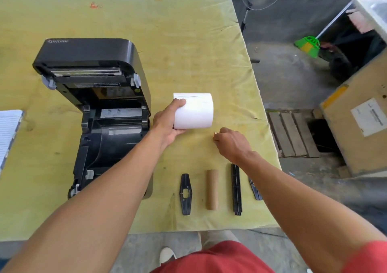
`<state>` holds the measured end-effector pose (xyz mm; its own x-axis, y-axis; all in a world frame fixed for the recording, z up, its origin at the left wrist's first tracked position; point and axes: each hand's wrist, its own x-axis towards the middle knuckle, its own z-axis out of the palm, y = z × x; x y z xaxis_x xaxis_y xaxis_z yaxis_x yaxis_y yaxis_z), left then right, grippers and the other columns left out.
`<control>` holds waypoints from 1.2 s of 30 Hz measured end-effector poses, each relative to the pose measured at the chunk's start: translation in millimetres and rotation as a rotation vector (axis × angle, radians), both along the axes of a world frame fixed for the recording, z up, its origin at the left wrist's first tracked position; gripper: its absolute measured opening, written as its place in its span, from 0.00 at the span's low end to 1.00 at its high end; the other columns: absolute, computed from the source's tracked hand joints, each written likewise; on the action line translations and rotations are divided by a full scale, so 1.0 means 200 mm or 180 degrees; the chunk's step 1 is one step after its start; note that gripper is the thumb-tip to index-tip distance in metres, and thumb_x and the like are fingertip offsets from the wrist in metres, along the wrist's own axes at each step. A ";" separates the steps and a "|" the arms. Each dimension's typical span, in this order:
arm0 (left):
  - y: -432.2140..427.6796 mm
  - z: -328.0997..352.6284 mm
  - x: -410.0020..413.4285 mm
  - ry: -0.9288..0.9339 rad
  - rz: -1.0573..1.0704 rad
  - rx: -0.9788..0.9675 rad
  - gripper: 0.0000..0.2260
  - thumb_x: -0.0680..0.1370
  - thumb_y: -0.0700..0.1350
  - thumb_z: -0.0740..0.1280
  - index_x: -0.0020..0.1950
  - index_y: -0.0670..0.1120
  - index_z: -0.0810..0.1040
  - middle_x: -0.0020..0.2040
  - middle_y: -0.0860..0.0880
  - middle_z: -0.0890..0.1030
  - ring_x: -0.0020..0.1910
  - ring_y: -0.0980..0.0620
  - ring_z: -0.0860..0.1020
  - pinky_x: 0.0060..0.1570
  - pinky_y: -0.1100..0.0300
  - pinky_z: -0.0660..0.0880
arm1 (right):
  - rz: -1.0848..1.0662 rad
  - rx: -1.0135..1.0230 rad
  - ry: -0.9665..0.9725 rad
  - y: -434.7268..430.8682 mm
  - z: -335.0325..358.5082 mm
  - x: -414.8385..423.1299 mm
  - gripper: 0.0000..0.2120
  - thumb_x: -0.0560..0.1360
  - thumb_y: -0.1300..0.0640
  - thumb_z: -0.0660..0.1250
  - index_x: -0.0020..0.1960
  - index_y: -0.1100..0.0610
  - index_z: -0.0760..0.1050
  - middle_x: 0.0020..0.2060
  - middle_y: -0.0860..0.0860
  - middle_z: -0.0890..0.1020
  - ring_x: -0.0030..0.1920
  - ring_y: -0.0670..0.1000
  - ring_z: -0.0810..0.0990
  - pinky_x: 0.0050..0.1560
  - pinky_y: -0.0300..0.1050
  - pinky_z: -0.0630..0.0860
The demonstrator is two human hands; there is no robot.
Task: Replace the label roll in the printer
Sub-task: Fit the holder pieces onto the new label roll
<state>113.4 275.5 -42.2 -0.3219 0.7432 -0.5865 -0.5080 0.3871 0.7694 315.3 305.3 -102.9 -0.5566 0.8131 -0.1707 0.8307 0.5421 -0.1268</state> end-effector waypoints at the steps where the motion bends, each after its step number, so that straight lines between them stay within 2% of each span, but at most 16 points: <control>1: 0.00 -0.01 -0.01 -0.0006 0.0001 -0.0007 0.09 0.74 0.46 0.72 0.51 0.46 0.76 0.51 0.44 0.81 0.50 0.44 0.80 0.54 0.42 0.78 | -0.0024 -0.0002 0.0005 -0.01 -0.01 0.00 0.11 0.80 0.59 0.60 0.51 0.58 0.81 0.45 0.55 0.78 0.38 0.62 0.78 0.35 0.47 0.74; 5: -0.01 -0.01 -0.01 -0.0017 -0.0007 -0.0023 0.09 0.74 0.46 0.72 0.50 0.46 0.76 0.51 0.44 0.80 0.50 0.44 0.80 0.55 0.42 0.78 | -0.0157 -0.0147 -0.0036 -0.04 -0.03 0.00 0.12 0.78 0.58 0.58 0.50 0.56 0.81 0.44 0.54 0.78 0.39 0.60 0.78 0.38 0.49 0.77; 8: -0.03 0.01 -0.01 -0.0032 -0.0019 0.0003 0.09 0.74 0.46 0.72 0.50 0.46 0.76 0.51 0.44 0.80 0.51 0.43 0.80 0.54 0.42 0.78 | -0.0234 -0.0289 -0.0126 -0.07 0.00 0.01 0.13 0.77 0.57 0.58 0.51 0.55 0.82 0.44 0.54 0.79 0.42 0.61 0.79 0.38 0.48 0.77; 12: -0.08 0.05 -0.02 -0.0017 -0.0051 0.0044 0.09 0.73 0.46 0.73 0.50 0.46 0.76 0.51 0.44 0.80 0.51 0.43 0.79 0.55 0.42 0.78 | -0.0772 -0.0851 -0.0224 -0.05 0.09 0.01 0.13 0.75 0.55 0.60 0.53 0.53 0.82 0.47 0.55 0.83 0.42 0.60 0.80 0.38 0.45 0.75; 14: -0.11 0.08 -0.02 0.0016 -0.0103 0.0070 0.10 0.73 0.47 0.73 0.50 0.47 0.75 0.51 0.44 0.80 0.51 0.44 0.79 0.57 0.42 0.76 | -0.1144 -0.1065 0.0305 -0.06 0.15 0.02 0.11 0.75 0.54 0.63 0.48 0.55 0.83 0.44 0.54 0.84 0.41 0.58 0.81 0.38 0.45 0.75; 16: -0.14 0.11 -0.03 0.0018 -0.0161 0.0101 0.11 0.73 0.47 0.73 0.50 0.46 0.75 0.51 0.44 0.80 0.51 0.43 0.79 0.57 0.41 0.76 | -0.1643 -0.1308 0.1511 -0.10 0.25 0.02 0.09 0.77 0.52 0.66 0.44 0.54 0.83 0.40 0.54 0.82 0.38 0.55 0.79 0.38 0.45 0.73; 18: -0.19 0.14 -0.04 0.0014 -0.0194 0.0131 0.11 0.72 0.47 0.73 0.51 0.46 0.75 0.51 0.44 0.80 0.50 0.44 0.79 0.57 0.42 0.76 | -0.2070 -0.1924 0.2681 -0.16 0.37 0.01 0.15 0.77 0.45 0.67 0.54 0.55 0.81 0.45 0.53 0.81 0.41 0.52 0.80 0.40 0.46 0.76; 19: -0.21 0.15 -0.04 0.0018 -0.0207 0.0140 0.11 0.72 0.47 0.73 0.51 0.46 0.75 0.50 0.44 0.80 0.50 0.44 0.79 0.56 0.43 0.76 | -0.2105 -0.2267 0.2982 -0.18 0.41 -0.01 0.20 0.76 0.41 0.68 0.60 0.54 0.79 0.50 0.52 0.80 0.45 0.52 0.81 0.42 0.47 0.79; 21: -0.26 0.18 -0.04 0.0046 -0.0254 0.0149 0.12 0.72 0.48 0.73 0.51 0.46 0.76 0.50 0.44 0.80 0.49 0.44 0.79 0.54 0.44 0.77 | -0.1915 -0.2611 0.3089 -0.23 0.48 -0.05 0.26 0.73 0.38 0.70 0.65 0.52 0.76 0.57 0.52 0.79 0.53 0.54 0.81 0.49 0.50 0.81; 23: -0.31 0.21 -0.04 0.0055 -0.0304 0.0161 0.15 0.72 0.49 0.73 0.54 0.46 0.76 0.51 0.43 0.80 0.49 0.43 0.79 0.53 0.45 0.77 | -0.1779 -0.2593 0.3054 -0.27 0.50 -0.10 0.27 0.71 0.39 0.73 0.66 0.51 0.76 0.60 0.51 0.80 0.58 0.56 0.80 0.55 0.53 0.80; 25: -0.36 0.24 -0.04 0.0065 -0.0371 0.0168 0.18 0.72 0.50 0.73 0.57 0.45 0.75 0.50 0.43 0.80 0.50 0.43 0.79 0.53 0.45 0.77 | -0.1869 -0.2467 0.3214 -0.33 0.51 -0.14 0.27 0.71 0.40 0.73 0.64 0.53 0.77 0.60 0.52 0.81 0.60 0.57 0.79 0.55 0.53 0.78; 27: -0.41 0.27 -0.05 0.0097 -0.0433 0.0173 0.18 0.71 0.51 0.74 0.57 0.46 0.75 0.51 0.44 0.80 0.51 0.43 0.79 0.55 0.43 0.77 | -0.1999 -0.2382 0.3428 -0.37 0.52 -0.16 0.28 0.70 0.39 0.73 0.63 0.56 0.78 0.61 0.53 0.81 0.62 0.58 0.78 0.53 0.52 0.77; 32: -0.51 0.31 -0.07 0.0066 -0.0706 0.0386 0.22 0.72 0.55 0.74 0.61 0.48 0.76 0.53 0.46 0.79 0.55 0.44 0.77 0.60 0.43 0.75 | -0.2362 -0.2204 0.3714 -0.46 0.58 -0.19 0.26 0.70 0.40 0.73 0.59 0.57 0.80 0.60 0.52 0.81 0.63 0.56 0.76 0.63 0.58 0.73; 36: -0.54 0.32 -0.05 0.0550 -0.1034 0.0608 0.13 0.72 0.53 0.74 0.54 0.49 0.81 0.57 0.48 0.81 0.59 0.45 0.76 0.61 0.45 0.71 | -0.2788 -0.2338 0.3929 -0.50 0.65 -0.16 0.23 0.70 0.39 0.73 0.57 0.53 0.78 0.58 0.51 0.81 0.62 0.57 0.75 0.63 0.57 0.73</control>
<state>103.5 168.0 20.9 -0.1344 0.9126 -0.3861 -0.2400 0.3481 0.9062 282.6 205.7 27.3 -0.0923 0.8804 -0.4652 0.0465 -0.4628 -0.8852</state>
